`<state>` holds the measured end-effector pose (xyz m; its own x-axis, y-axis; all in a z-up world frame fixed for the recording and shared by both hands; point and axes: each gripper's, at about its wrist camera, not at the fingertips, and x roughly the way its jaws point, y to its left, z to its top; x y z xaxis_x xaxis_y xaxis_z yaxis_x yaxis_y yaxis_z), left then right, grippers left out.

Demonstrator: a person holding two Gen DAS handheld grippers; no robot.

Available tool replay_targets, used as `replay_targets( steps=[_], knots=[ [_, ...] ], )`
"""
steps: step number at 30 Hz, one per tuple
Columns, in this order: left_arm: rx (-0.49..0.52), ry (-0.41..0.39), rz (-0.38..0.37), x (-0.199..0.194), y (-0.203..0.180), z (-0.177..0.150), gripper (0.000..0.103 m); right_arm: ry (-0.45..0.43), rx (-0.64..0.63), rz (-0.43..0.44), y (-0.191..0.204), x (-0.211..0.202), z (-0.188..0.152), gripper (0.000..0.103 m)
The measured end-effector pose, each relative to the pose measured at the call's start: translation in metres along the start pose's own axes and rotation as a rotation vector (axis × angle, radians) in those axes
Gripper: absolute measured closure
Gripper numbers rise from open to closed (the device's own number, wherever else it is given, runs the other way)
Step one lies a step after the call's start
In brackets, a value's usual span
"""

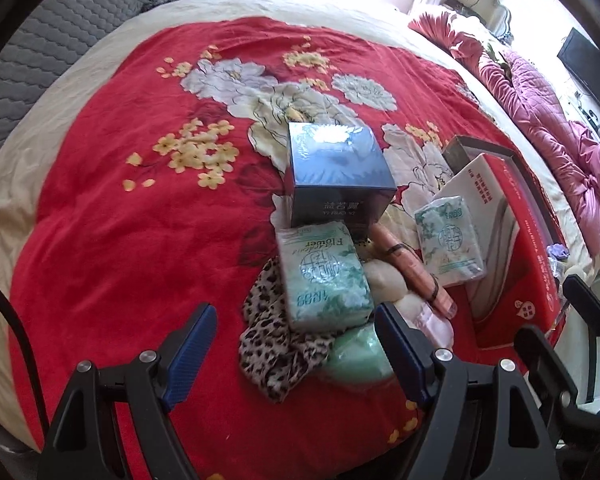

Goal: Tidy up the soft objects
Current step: 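Grasp the green tissue pack with the left gripper while the right grasps the pink item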

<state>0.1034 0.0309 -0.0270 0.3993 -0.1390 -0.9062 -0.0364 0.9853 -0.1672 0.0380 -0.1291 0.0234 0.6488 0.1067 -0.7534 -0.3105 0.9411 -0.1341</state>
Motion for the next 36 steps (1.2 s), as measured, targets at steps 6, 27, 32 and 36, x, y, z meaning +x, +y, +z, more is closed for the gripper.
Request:
replay_targets(
  steps=[6,27,32,36],
  knots=[
    [-0.005,0.038,-0.032,0.020,-0.003,0.003,0.023,0.032,-0.029,0.004,0.005,0.019,0.000,0.030],
    [-0.041,0.092,-0.089,0.046,0.022,0.007,0.017,0.174,-0.109,0.030,0.021,0.091,0.008,0.039],
    [-0.022,0.079,-0.084,0.047,0.019,0.011,0.017,0.193,-0.108,0.052,0.025,0.104,0.011,0.059],
    [-0.044,0.088,-0.102,0.052,0.019,0.013,0.017,0.197,-0.088,0.080,0.026,0.111,0.013,0.081]
  ],
)
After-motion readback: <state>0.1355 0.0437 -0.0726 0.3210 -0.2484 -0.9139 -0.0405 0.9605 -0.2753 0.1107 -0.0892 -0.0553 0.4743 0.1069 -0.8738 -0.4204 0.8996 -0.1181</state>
